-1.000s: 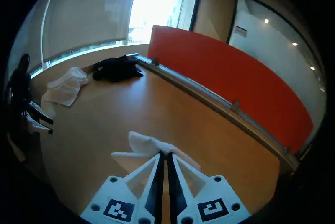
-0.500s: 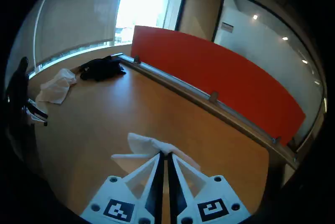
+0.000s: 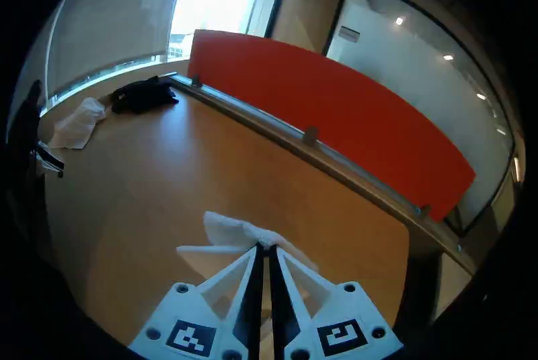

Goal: Fold towel

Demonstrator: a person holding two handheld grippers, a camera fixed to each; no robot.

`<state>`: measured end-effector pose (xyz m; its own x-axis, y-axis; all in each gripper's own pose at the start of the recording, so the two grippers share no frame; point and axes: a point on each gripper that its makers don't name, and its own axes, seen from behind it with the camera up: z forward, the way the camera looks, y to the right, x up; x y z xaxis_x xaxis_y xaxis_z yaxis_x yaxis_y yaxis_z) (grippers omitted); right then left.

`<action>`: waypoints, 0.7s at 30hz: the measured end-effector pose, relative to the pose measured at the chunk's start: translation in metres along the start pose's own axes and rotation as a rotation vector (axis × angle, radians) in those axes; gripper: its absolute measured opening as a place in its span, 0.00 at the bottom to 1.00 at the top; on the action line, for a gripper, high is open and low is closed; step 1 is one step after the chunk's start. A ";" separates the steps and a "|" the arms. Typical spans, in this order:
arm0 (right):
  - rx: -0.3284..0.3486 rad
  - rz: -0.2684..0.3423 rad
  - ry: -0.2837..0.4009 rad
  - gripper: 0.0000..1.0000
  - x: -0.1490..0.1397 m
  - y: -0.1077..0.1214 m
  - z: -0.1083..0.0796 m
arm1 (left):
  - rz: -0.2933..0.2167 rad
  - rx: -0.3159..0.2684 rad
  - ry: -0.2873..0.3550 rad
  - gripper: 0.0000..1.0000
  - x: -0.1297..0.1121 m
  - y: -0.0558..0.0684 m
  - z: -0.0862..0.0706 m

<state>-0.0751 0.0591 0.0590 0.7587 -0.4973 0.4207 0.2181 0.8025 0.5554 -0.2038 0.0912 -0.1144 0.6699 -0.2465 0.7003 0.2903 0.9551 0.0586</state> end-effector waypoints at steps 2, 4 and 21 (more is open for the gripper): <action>-0.007 0.001 -0.006 0.06 -0.005 0.009 -0.002 | 0.002 0.001 -0.003 0.85 0.000 0.002 0.001; -0.014 0.002 -0.012 0.05 -0.011 0.019 -0.003 | 0.005 0.002 -0.005 0.85 0.000 0.004 0.002; -0.023 0.017 -0.065 0.06 -0.049 0.058 -0.002 | 0.019 0.007 -0.013 0.85 0.002 0.018 0.007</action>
<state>-0.0985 0.1309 0.0688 0.7207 -0.5037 0.4762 0.2206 0.8180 0.5313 -0.2019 0.1095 -0.1072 0.6668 -0.2260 0.7102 0.2728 0.9608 0.0496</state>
